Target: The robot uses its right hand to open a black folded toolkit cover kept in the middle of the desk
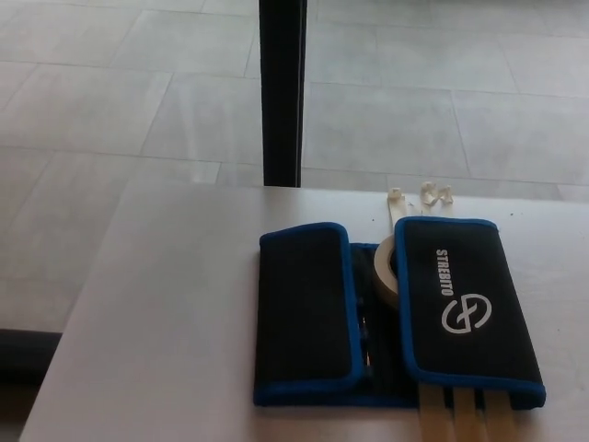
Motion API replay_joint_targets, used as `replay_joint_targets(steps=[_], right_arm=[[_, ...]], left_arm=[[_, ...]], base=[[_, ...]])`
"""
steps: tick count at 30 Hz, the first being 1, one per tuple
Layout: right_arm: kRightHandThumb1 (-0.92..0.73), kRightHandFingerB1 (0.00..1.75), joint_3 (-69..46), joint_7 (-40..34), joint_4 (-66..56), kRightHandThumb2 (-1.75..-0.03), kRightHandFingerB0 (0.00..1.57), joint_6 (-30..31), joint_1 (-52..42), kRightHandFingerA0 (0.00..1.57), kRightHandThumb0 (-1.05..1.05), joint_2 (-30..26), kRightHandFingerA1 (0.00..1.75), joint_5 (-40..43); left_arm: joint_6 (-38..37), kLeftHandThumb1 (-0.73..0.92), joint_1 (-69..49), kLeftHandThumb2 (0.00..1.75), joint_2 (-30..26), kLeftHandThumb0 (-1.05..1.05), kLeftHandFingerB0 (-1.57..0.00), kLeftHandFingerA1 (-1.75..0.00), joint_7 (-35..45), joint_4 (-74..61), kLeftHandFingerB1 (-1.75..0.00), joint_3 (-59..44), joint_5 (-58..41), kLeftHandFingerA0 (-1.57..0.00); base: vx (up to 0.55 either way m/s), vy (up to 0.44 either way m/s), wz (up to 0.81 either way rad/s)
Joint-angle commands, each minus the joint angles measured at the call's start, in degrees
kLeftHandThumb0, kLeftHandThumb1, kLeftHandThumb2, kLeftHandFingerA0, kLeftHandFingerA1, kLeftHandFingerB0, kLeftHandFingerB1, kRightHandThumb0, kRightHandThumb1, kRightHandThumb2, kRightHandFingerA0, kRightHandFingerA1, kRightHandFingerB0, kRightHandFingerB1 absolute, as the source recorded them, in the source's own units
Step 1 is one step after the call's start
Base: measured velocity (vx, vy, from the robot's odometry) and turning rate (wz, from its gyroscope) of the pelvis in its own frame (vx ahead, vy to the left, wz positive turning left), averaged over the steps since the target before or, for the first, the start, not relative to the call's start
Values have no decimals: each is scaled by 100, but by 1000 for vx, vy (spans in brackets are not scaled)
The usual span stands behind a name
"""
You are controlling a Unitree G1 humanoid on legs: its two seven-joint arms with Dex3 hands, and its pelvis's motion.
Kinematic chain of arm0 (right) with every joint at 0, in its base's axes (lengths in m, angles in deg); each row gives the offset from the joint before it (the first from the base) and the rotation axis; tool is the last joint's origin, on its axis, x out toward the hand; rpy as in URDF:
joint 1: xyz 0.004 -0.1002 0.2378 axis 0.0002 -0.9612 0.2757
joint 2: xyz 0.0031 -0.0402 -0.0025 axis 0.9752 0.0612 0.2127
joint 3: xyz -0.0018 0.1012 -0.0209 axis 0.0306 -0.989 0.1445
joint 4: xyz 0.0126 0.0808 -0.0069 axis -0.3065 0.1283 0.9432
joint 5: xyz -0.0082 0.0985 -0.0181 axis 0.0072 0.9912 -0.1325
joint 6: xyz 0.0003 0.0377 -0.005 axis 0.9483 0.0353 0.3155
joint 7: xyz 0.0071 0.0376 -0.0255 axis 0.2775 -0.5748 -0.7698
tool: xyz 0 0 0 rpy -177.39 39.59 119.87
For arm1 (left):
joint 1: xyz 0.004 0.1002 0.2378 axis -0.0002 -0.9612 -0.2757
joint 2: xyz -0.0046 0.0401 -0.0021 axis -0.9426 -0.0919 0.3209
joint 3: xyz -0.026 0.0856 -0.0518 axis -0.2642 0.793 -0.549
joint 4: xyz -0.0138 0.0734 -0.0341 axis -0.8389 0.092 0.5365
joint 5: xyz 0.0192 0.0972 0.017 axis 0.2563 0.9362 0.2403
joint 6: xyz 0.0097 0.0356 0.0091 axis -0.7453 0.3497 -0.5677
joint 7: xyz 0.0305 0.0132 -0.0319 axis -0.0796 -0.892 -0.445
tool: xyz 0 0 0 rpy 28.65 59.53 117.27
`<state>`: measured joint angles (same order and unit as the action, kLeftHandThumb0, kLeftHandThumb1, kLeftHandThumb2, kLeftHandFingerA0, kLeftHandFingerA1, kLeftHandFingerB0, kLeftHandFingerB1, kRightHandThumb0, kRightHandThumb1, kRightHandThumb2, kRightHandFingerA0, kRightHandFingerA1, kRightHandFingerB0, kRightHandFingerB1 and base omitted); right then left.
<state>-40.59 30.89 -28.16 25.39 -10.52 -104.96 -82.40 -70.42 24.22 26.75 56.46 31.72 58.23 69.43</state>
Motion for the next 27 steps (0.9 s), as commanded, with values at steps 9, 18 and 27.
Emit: replay_joint_targets(steps=[9, 18, 27], right_arm=[[-69, 129, -2358, -1497, 710, -73, 69, 20, 779, 78, -60, -1055, 161, 1696], [-74, 74, -2782, -1939, 559, -67, 13, 221, 1911, 68, -61, -1848, 158, 1917], [-69, 52, -1504, -845, -2122, -60, 25, 217, 2161, 31, -73, -935, 77, 1718]], left_arm=[[149, 55, 416, 146, -531, -66, -20, -87, 24, 769, -88, -787, -489, -18], [155, 58, 447, 154, -582, -101, -34, -111, 118, 792, -99, -825, -502, -56], [152, 48, 471, 140, -591, -63, -21, -85, 98, 822, -86, -797, -506, -18]], base=[[0, 0, 0], [0, 0, 0], [0, 0, 2]])
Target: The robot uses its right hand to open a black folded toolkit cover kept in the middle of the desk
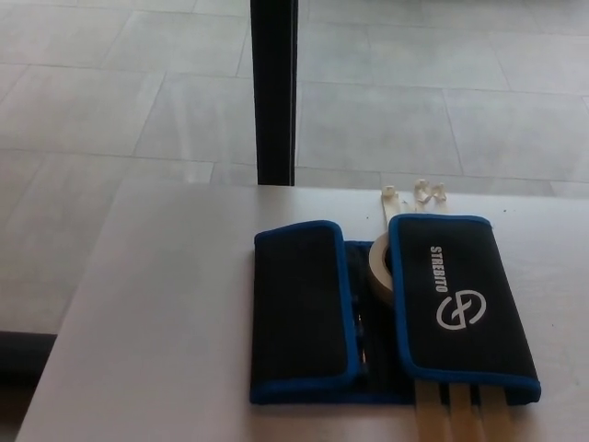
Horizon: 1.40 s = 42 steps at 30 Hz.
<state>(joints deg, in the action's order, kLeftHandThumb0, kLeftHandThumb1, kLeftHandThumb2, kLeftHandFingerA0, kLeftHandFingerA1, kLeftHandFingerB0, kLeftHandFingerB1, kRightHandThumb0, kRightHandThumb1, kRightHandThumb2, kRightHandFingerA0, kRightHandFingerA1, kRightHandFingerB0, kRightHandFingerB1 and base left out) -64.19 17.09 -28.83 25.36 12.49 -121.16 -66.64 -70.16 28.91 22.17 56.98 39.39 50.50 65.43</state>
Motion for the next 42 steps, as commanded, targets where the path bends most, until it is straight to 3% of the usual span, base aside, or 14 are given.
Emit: replay_joint_targets(steps=[1, 4, 5, 8, 9, 10, 12, 20, 28, 32, 35, 36, 40, 42], right_arm=[[-69, 52, 867, 516, -2117, -60, 25, 249, -166, 31, -73, 701, 77, 160], [-68, 41, 1982, 871, -4051, -60, 41, 274, -741, 51, -72, 1400, 62, -69], [-72, 33, 2251, 929, -4514, -62, 39, 267, -898, 49, -65, 1539, 50, -111], [-72, 33, 2397, 938, -4784, -62, 39, 283, -1003, 49, -65, 1602, 50, -146], [-76, 33, 2600, 993, -5042, -63, 29, 281, -1088, 39, -56, 1660, 43, -193], [-62, 44, 3300, 1305, -5682, -87, 18, 205, -1275, 30, -56, 1804, 54, -336], [-73, 33, 3717, 1158, -5975, -61, 28, 299, -1314, 38, -51, 1857, 46, -662], [-55, 43, 5481, 2155, -6458, -87, 21, 341, -1927, 24, -68, 1368, 52, -1505], [-67, 32, 6776, 2785, -6113, -59, 27, -19, -1801, 18, -66, 892, 50, -2326], [-55, 45, 7349, 2765, -5956, -90, 19, -176, -1639, 9, -72, 710, 51, -2990], [-53, 45, 7667, 2723, -5966, -86, 22, -197, -1530, 9, -67, 626, 50, -3270], [-52, 46, 7732, 2707, -5934, -85, 23, -220, -1507, 9, -64, 620, 50, -3292], [-50, 46, 7956, 2670, -5773, -82, 21, -322, -1418, 9, -57, 498, 50, -3459], [-50, 46, 8120, 2568, -5648, -81, 22, -416, -1337, 11, -55, 436, 51, -3721]], left_arm=[[126, 48, 2, 140, -133, -63, -21, -85, 46, 55, -86, -24, -106, -18], [120, 57, -2, 155, -133, -104, -29, -111, 75, 81, -99, -33, -115, -53], [140, 48, 16, 137, -134, -55, -22, -81, 108, 80, -84, -53, -141, -17], [172, 48, 41, 137, -137, -55, -22, -81, 118, 64, -84, -44, -138, -17], [147, 45, 37, 157, -138, -94, -23, -126, 102, 79, -122, -14, -103, -35], [165, 50, 51, 141, -141, -61, -24, -85, 55, 88, -87, 25, -58, -20], [134, 49, 41, 139, -121, -59, -26, -84, 83, 81, -87, 36, -55, -21], [128, 51, 30, 142, -97, -63, -22, -86, 91, 62, -86, 107, 1, -22], [48, 51, 18, 143, -121, -65, -24, -87, 136, 49, -88, 174, 59, -22], [127, 50, 28, 140, -130, -59, -20, -85, 179, -3, -85, 104, -31, -22], [82, 57, 32, 156, -139, -105, -37, -113, 168, 38, -103, 64, -58, -57], [78, 51, 29, 141, -150, -62, -21, -85, 169, 31, -86, 129, 7, -20], [63, 47, 38, 136, -139, -56, -23, -84, 176, 57, -84, 103, -19, -24], [64, 56, 38, 155, -138, -99, -36, -109, 142, 40, -102, 102, -19, -53]], base=[[0, 0, 10], [0, 0, 5], [0, 0, 0], [0, 0, 0], [0, 0, 0], [0, 0, 0], [0, 0, 0], [0, 0, 0], [0, 0, 0], [0, 0, 0], [0, 0, 0], [0, 0, 0], [0, 0, 0], [0, 0, 0]])
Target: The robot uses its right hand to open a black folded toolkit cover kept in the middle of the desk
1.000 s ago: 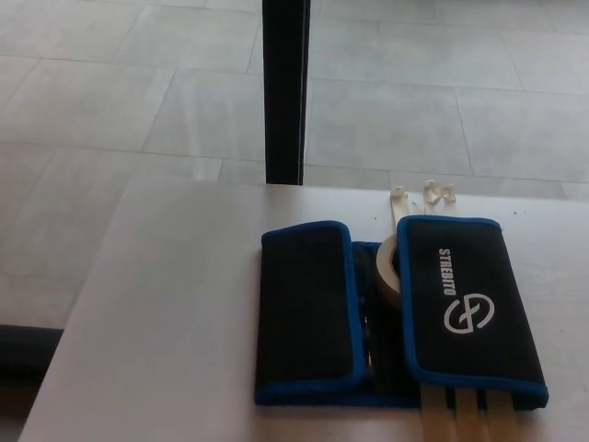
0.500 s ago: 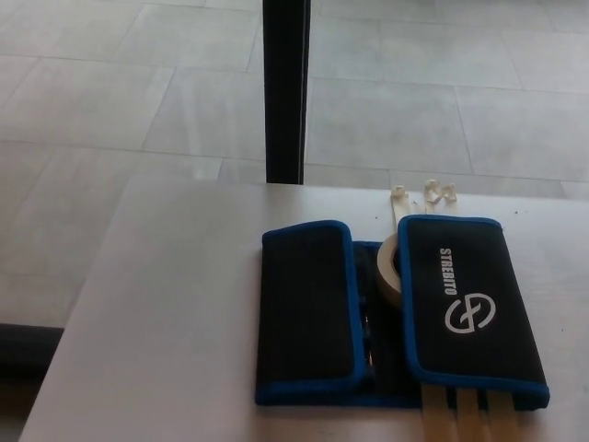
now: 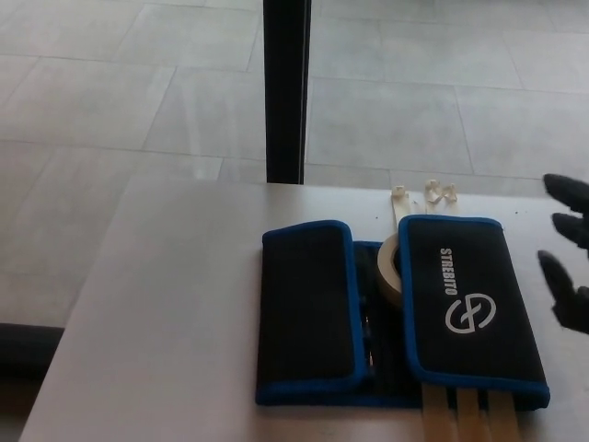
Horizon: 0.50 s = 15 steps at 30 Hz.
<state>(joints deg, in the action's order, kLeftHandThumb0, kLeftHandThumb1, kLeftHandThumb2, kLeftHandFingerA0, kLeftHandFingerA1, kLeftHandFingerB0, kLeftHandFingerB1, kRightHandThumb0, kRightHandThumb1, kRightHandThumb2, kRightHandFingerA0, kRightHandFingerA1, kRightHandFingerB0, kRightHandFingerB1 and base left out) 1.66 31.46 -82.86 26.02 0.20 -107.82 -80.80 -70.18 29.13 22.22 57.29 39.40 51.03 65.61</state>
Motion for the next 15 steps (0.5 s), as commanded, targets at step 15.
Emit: replay_joint_targets(steps=[15], right_arm=[[-52, 54, 2517, 654, -264, -87, 37, -438, 284, 25, -52, -1649, 58, -4283]], left_arm=[[158, 48, 79, 139, -193, -62, -26, -85, 114, 65, -88, 1, -78, -21]], base=[[0, 0, 0]])
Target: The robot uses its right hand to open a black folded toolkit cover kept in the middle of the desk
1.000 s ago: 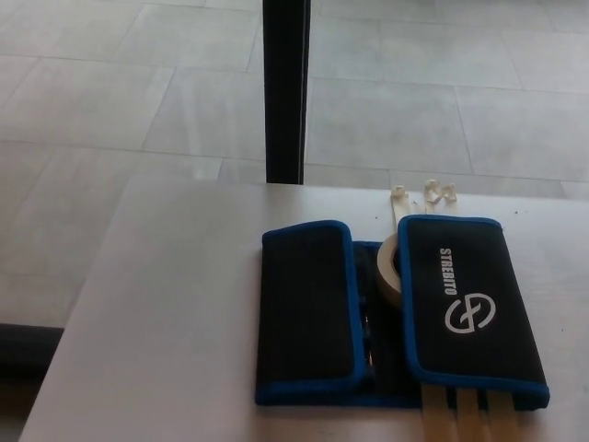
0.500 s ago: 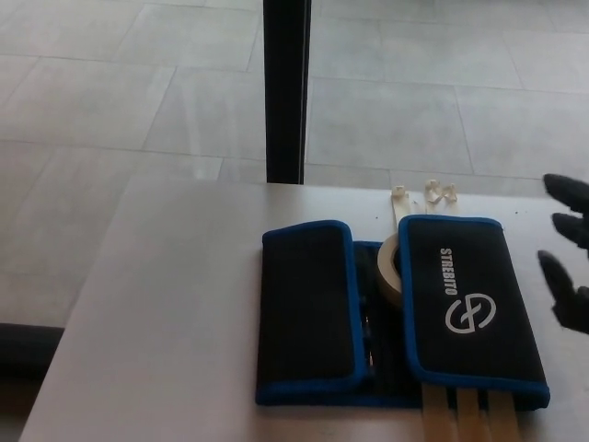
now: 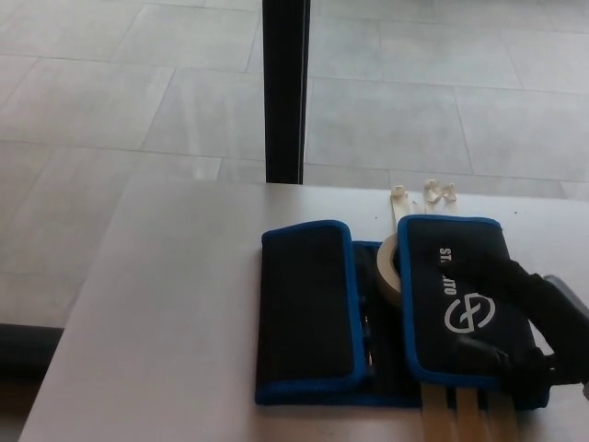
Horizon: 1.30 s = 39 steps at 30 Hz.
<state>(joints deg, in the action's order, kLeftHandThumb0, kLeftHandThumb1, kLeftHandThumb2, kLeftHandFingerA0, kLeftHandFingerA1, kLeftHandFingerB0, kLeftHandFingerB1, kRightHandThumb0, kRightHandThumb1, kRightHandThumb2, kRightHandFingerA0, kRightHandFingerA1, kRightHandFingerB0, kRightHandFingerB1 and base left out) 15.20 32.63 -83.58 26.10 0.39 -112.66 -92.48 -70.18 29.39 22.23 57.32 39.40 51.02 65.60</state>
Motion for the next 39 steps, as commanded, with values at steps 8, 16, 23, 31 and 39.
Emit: replay_joint_targets(steps=[8, 16, 23, 31, 39], right_arm=[[-68, 40, 1257, 411, -353, -60, 44, -323, 273, 29, -51, -1535, 52, -3601], [-54, 45, 1958, 253, -212, -89, 21, 817, 378, 11, -66, -1514, 52, -5410], [-53, 32, 2393, 65, 111, -78, 12, 1577, 460, 0, -73, -1137, 0, -6138], [-48, 29, 2710, -298, 629, -55, 10, 2116, 678, 0, -36, -722, 0, -6391], [-47, 39, 2641, -1926, 1307, -67, 26, 1781, 778, 26, -36, -690, 48, -6052]], left_arm=[[98, 46, 30, 153, -221, -105, -41, -118, 169, -33, -106, 139, 43, -62], [151, 53, 118, 146, -241, -70, -12, -91, 104, 12, -84, 192, 85, -27], [159, 54, 161, 150, -249, -77, -15, -101, 118, 29, -89, 162, 46, -36], [200, 57, 202, 154, -257, -80, -27, -103, 65, 32, -95, 289, 160, -38], [239, 39, 174, 150, -272, -101, -46, -115, 195, 15, -106, 438, 246, -59]], base=[[0, 0, 0], [0, 0, 0], [0, 0, 0], [0, 0, 0], [0, 0, 0]])
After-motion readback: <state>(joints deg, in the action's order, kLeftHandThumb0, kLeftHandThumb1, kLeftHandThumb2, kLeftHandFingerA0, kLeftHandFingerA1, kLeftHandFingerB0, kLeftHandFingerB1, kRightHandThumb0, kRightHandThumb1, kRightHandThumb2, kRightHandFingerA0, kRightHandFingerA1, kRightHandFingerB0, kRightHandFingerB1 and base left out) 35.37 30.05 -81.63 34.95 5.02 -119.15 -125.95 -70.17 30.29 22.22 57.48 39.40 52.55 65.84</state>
